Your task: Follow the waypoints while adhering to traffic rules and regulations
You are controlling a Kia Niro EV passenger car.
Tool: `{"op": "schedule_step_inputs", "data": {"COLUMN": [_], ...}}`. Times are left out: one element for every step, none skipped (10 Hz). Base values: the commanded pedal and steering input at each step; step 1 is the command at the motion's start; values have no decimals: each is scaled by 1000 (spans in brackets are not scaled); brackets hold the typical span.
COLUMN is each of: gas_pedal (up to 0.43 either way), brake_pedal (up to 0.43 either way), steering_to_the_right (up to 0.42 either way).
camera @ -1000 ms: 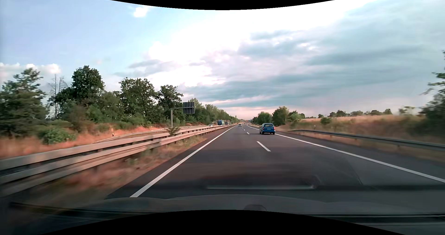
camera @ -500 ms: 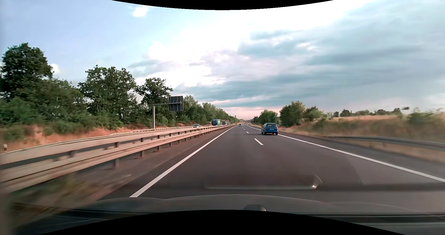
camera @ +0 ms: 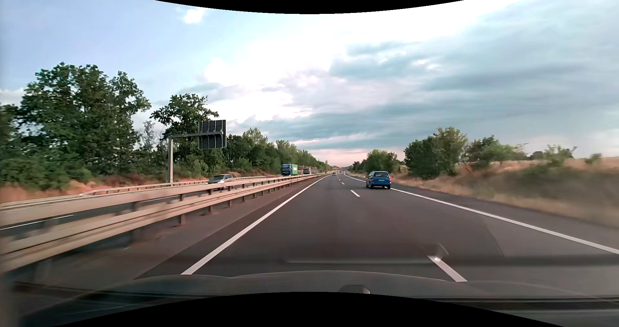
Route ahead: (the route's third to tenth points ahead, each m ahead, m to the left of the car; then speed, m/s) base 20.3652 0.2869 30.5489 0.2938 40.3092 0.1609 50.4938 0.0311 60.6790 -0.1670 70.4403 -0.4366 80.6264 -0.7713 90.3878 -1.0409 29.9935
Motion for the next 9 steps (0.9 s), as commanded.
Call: {"op": "schedule_step_inputs", "data": {"gas_pedal": [260,260,260,260,260,260,260,260,260], "brake_pedal": [0,0,0,0,0,0,0,0,0], "steering_to_the_right": [-1,-1,-1,-1,-1,-1,-1,-1,-1]}}
